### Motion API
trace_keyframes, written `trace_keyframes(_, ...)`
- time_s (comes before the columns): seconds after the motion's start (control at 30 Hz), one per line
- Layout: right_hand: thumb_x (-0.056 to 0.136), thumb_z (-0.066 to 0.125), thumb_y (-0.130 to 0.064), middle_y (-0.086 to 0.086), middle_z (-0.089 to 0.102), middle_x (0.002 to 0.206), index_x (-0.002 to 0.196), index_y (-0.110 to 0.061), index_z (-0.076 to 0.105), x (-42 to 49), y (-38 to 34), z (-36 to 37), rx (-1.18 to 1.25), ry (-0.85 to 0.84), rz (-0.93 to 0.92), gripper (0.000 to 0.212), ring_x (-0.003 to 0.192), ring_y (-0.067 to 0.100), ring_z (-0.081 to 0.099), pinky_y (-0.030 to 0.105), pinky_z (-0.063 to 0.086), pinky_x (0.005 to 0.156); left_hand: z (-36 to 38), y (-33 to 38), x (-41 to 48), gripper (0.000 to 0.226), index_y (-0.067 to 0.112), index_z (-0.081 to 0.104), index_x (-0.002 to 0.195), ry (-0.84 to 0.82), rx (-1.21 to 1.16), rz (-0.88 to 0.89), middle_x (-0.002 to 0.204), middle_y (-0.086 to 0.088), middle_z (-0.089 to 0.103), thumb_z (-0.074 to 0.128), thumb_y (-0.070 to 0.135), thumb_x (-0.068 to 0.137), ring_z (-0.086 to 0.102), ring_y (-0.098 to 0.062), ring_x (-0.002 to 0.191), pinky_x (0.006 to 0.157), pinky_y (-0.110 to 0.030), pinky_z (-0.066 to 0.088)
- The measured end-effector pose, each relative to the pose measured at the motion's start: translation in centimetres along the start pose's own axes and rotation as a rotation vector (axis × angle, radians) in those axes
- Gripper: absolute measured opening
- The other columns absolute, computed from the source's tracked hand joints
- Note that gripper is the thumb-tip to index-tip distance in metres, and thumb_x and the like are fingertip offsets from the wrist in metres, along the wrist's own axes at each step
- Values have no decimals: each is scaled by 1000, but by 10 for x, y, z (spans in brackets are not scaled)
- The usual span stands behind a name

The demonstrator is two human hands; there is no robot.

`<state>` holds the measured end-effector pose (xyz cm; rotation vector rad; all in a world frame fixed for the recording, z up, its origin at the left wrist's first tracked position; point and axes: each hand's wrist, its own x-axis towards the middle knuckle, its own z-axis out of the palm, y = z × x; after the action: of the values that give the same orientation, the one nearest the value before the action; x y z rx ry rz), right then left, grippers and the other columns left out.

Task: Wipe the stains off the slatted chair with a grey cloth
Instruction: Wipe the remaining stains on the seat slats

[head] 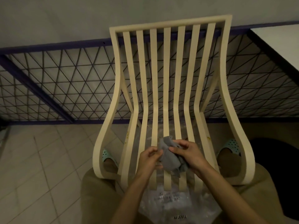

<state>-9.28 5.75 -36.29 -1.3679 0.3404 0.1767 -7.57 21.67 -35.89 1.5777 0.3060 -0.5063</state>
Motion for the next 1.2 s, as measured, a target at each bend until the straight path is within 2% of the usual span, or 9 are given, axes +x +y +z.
trace_keyframes(0.17, 87, 61, 2, 18, 70, 109, 110, 1, 68, 1, -1, -14, 219, 71, 144, 25, 103, 31, 66, 43, 54, 91, -9, -8, 3, 12, 16, 62, 83, 109, -50, -31, 97, -4, 64, 58, 9, 93, 63, -23, 93, 75, -39, 57)
trace_keyframes(0.33, 87, 60, 3, 23, 68, 110, 109, 5, 66, 3, 1, -8, 363, 120, 148, 23, 103, 33, 64, 37, 56, 84, -6, -11, -15, 27, 25, 60, 108, 276, 180, 364, 110, 12, 58, 65, 8, 88, 52, 6, 102, 77, -7, 44)
trace_keyframes(0.47, 80, 66, -2, 26, 68, 109, 108, 5, 66, 1, -2, 4, 451, 10, 186, 29, 99, 36, 66, 44, 57, 87, 7, -18, -24, 25, 20, 65, 108, 102, 285, 622, 114, 10, 59, 73, 19, 84, 55, 0, 108, 85, -9, 45)
trace_keyframes(0.57, 78, 65, 0, 25, 69, 109, 115, 6, 64, 2, -6, 6, 464, -33, 198, 37, 95, 34, 69, 39, 60, 78, 10, -24, -15, 39, 25, 65, 117, 45, 307, 581, 125, 16, 54, 73, 34, 79, 52, 1, 117, 85, -16, 51)
trace_keyframes(0.77, 77, 62, 7, 27, 67, 114, 118, 6, 62, -1, -2, 6, 486, -97, 243, 41, 97, 33, 69, 36, 60, 79, -2, -25, -13, 28, 21, 71, 113, 89, 286, 552, 120, 12, 63, 70, 13, 86, 57, 5, 110, 77, -16, 55)
trace_keyframes(0.87, 72, 63, 9, 27, 67, 112, 118, 5, 62, -2, -4, 4, 465, -118, 262, 46, 95, 31, 70, 34, 61, 77, -10, -17, -14, 19, 25, 74, 98, 54, 52, 361, 100, 7, 73, 62, 12, 91, 67, -8, 98, 78, -22, 57)
trace_keyframes(0.97, 74, 62, 12, 27, 67, 113, 116, 1, 63, -5, -12, -2, 388, -169, 297, 44, 100, 36, 68, 40, 59, 78, -23, -9, -7, 16, 23, 72, 92, 152, -33, 182, 91, 3, 74, 57, 22, 95, 69, -19, 91, 79, -34, 59)
trace_keyframes(1.13, 86, 46, 15, 24, 65, 118, 118, 6, 63, -6, -24, -3, 312, -267, 354, 37, 107, 34, 66, 35, 60, 82, -44, 3, 12, 12, 25, 61, 105, 322, 29, 166, 111, 6, 63, 59, 28, 93, 58, -12, 103, 75, -23, 45)
trace_keyframes(1.2, 86, 44, 15, 25, 64, 120, 120, 9, 60, -5, -27, 8, 335, -330, 381, 38, 104, 33, 66, 32, 60, 80, -48, -1, 12, 35, 28, 52, 120, 383, 159, 206, 122, 10, 53, 67, 26, 87, 49, -8, 113, 85, -24, 43)
